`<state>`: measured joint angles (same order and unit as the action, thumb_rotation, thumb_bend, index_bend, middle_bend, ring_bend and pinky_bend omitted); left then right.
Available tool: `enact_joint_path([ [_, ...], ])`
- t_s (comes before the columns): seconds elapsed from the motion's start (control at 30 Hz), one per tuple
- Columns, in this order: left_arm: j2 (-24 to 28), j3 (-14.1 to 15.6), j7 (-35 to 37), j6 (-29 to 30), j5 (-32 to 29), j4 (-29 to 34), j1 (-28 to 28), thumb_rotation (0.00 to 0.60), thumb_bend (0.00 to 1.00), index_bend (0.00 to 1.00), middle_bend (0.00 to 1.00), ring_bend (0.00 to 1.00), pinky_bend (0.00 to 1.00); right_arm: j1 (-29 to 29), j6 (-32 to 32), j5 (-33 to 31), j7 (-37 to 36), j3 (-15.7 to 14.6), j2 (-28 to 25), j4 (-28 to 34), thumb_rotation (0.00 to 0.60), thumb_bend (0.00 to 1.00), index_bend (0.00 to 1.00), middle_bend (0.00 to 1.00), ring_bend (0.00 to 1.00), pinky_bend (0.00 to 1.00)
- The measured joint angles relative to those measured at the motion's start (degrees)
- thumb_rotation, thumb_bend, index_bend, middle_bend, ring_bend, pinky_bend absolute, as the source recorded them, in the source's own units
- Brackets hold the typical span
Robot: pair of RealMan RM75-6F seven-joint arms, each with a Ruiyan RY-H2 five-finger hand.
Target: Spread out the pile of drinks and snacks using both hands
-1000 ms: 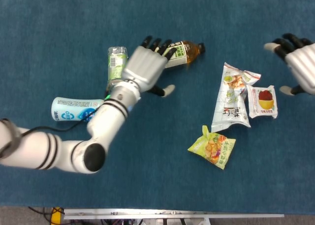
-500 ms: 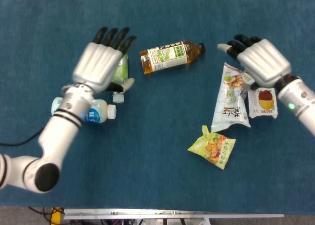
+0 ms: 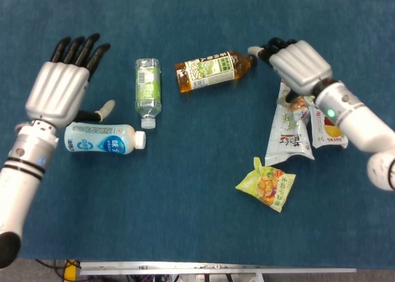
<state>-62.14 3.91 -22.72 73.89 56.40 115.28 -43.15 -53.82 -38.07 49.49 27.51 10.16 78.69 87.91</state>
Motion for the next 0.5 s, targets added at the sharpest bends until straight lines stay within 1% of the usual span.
enact_joint_path([
  [0.3, 3.41, 1.27, 1.95, 0.35, 5.84, 2.19, 5.28, 0.403, 0.28, 0.05, 0.00, 0.00, 0.00, -6.95, 3.12, -10.78, 0.30, -0.05, 5.84, -8.66, 0.600, 0.00, 0.11, 0.21, 0.12, 0.26],
  [0.5, 4.73, 0.92, 2.77, -0.87, 7.19, 2.44, 7.30, 0.401, 0.28, 0.05, 0.00, 0.00, 0.00, -11.27, 5.52, -17.70, 0.45, -1.29, 9.45, -14.29, 0.600, 0.00, 0.11, 0.21, 0.12, 0.26],
])
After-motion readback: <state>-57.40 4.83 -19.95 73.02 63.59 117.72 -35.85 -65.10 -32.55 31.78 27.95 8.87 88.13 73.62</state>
